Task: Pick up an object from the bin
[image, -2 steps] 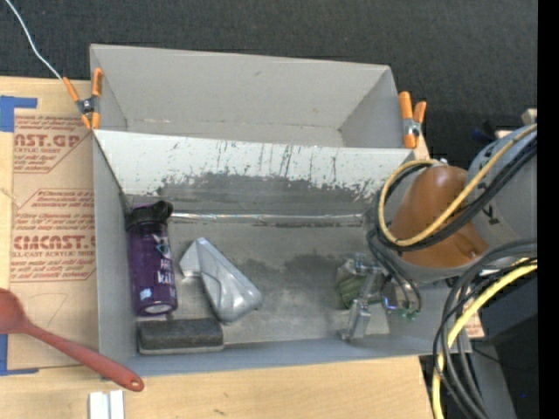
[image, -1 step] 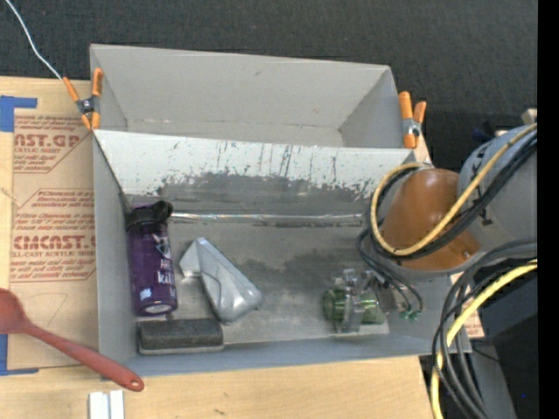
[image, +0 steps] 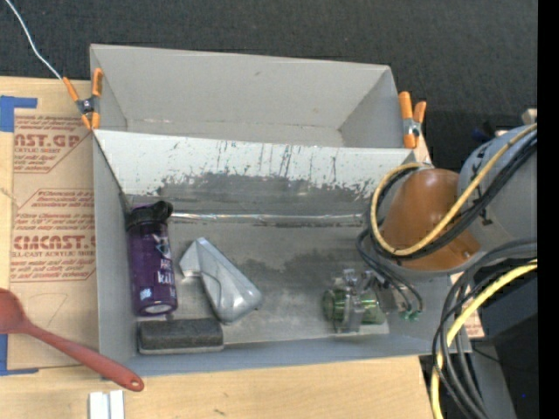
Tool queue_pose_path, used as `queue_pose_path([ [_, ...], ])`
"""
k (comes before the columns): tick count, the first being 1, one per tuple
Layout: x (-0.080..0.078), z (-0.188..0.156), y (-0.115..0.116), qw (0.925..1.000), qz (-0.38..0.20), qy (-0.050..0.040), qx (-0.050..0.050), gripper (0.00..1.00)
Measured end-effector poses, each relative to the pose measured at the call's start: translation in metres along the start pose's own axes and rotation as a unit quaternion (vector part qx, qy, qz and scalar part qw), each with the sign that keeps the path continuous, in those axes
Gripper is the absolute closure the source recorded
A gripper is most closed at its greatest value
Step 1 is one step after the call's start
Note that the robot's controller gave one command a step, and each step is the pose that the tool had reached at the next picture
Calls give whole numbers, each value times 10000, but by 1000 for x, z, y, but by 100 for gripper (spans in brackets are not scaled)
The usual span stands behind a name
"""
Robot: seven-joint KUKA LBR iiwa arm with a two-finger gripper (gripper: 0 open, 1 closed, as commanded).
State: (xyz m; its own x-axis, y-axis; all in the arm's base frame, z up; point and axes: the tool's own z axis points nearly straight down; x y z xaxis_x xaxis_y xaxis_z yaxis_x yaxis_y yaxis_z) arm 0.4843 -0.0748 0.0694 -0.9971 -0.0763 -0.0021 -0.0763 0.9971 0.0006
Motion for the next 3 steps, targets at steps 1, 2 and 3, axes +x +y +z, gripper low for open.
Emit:
queue_pose_path([
  [1, 2, -5, 1, 10000, -3, 30, -8, 100],
  [2, -3, -43, 7, 9983, -584, -21, 5, 100],
  [3, -9, -114, 2, 9999, -107, 37, -17, 100],
])
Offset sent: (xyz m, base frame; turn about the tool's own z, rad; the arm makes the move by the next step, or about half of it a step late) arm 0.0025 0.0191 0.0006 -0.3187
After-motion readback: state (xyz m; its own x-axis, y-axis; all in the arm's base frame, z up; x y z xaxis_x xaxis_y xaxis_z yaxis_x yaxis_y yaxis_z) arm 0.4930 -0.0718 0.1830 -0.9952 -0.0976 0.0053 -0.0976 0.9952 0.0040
